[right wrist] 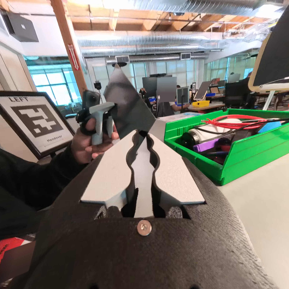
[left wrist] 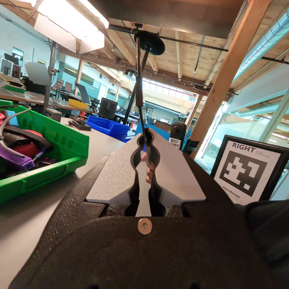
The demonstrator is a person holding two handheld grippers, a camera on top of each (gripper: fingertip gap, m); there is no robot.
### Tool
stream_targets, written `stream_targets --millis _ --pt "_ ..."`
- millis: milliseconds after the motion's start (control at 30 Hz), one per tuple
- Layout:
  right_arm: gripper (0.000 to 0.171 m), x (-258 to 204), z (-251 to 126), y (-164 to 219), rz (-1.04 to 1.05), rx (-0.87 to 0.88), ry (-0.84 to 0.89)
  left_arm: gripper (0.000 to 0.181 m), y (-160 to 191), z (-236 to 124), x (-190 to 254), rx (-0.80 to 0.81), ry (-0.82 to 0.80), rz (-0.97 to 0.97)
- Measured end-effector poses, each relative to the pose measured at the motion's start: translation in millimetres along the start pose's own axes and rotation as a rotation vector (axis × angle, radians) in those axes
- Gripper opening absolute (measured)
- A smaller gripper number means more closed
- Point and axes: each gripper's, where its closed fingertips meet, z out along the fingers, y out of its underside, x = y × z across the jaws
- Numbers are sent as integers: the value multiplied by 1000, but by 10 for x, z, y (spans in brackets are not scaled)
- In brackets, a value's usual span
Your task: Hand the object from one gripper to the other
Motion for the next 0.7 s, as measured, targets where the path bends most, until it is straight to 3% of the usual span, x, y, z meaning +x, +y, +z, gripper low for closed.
stream_targets --millis 100,233,333,467,600,700 --pt "14 56 -58 -94 -34 30 44 2 24 -10 -28 -38 -19 20" --pt "36 53 -111 -164 -26 55 41 3 98 8 50 -106 21 32" --pt "16 -46 -20 -33 -38 1 -5 3 195 36 101 -158 46 35" --pt "9 -205 77 124 10 -51 -109 1 55 6 57 -74 33 -8" --pt "10 -258 148 355 -27 -168 -126 2 46 -22 25 -82 23 16" --pt "30 -252 131 286 -31 -140 -120 2 84 -22 62 -116 38 38"
